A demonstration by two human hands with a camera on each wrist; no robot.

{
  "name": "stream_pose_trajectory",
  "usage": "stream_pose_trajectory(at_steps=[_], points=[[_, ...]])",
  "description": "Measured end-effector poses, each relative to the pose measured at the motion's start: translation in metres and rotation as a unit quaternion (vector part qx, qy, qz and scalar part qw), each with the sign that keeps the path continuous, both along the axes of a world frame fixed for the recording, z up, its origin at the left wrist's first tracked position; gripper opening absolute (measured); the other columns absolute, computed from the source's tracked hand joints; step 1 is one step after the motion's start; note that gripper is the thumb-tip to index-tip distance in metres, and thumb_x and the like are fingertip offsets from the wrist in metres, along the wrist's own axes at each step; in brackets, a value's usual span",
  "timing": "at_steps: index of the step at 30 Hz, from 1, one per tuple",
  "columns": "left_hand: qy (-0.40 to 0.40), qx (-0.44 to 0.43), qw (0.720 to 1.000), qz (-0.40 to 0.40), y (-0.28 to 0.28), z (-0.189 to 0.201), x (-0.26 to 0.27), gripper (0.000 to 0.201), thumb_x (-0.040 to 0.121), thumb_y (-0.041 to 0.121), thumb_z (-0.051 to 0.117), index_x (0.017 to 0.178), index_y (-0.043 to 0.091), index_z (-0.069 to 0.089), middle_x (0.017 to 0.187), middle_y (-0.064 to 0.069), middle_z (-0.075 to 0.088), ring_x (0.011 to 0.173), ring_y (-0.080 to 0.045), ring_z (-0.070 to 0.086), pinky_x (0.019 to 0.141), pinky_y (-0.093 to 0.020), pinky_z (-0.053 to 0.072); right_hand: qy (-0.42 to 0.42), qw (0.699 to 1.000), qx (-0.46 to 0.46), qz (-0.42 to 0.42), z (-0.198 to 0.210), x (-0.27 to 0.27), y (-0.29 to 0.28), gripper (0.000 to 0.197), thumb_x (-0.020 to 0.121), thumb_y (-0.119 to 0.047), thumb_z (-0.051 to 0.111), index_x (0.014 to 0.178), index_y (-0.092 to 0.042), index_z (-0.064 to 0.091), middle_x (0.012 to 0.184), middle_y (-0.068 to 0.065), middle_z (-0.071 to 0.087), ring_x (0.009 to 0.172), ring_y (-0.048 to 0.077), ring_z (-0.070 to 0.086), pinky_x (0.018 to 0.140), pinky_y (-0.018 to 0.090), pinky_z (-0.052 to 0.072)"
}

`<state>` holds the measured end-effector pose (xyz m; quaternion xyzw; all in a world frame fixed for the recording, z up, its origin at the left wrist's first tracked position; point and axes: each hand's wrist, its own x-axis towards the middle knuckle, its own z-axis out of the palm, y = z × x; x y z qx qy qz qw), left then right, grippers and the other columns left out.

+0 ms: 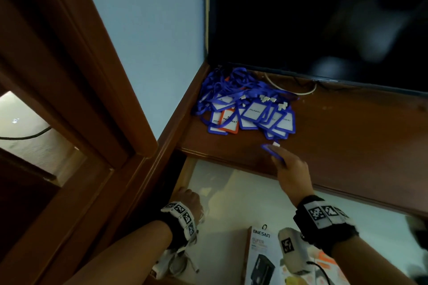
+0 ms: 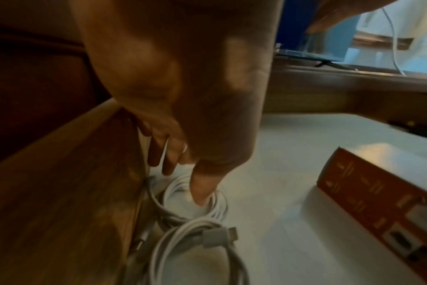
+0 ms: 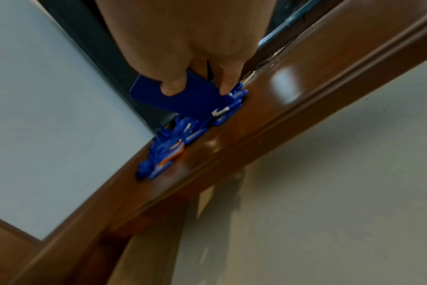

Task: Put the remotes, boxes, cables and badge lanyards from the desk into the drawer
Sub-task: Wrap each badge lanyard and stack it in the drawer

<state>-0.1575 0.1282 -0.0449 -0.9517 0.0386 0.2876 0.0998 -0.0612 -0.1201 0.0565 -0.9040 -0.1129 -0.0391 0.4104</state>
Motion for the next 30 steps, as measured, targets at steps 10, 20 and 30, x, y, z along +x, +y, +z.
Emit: stream_pose_trajectory(at_steps=[10, 20, 30], points=[[-0.264, -0.444, 0.849, 0.109, -0.084, 0.125, 0.078, 0.069, 0.083, 0.025, 0.070, 0.142, 0.025, 0.034, 0.148, 0.005, 0.030, 0.136, -0.014, 0.032, 0.110, -0.032, 0.034, 0.008, 0.990, 0.139, -0.031, 0.064, -0.010, -0.023, 0.027, 0.095, -0.014, 0.055, 0.121, -0.014, 0.065, 0.094, 0.010, 0.069, 0.083, 0.023, 0.062, 0.067, 0.025, 0.043], [-0.254, -0.453, 0.854, 0.021, -0.143, 0.146, 0.159, 0.011, 0.089, 0.025, 0.062, 0.081, 0.018, 0.064, 0.080, 0.001, 0.070, 0.079, -0.018, 0.064, 0.074, -0.033, 0.050, -0.044, 0.947, 0.315, -0.051, 0.126, -0.026, -0.085, 0.026, 0.093, -0.001, 0.053, 0.104, -0.019, 0.068, 0.079, -0.014, 0.073, 0.078, 0.003, 0.066, 0.072, 0.017, 0.052], [-0.262, -0.292, 0.903, 0.176, -0.073, 0.119, 0.200, 0.013, 0.094, 0.022, 0.057, 0.099, 0.015, 0.067, 0.096, -0.010, 0.068, 0.084, -0.029, 0.064, 0.073, -0.035, 0.052, -0.110, 0.870, 0.381, -0.292, 0.126, -0.067, -0.206, 0.022, 0.098, -0.017, 0.048, 0.084, -0.027, 0.061, 0.081, 0.007, 0.061, 0.066, 0.004, 0.056, 0.068, 0.028, 0.039]])
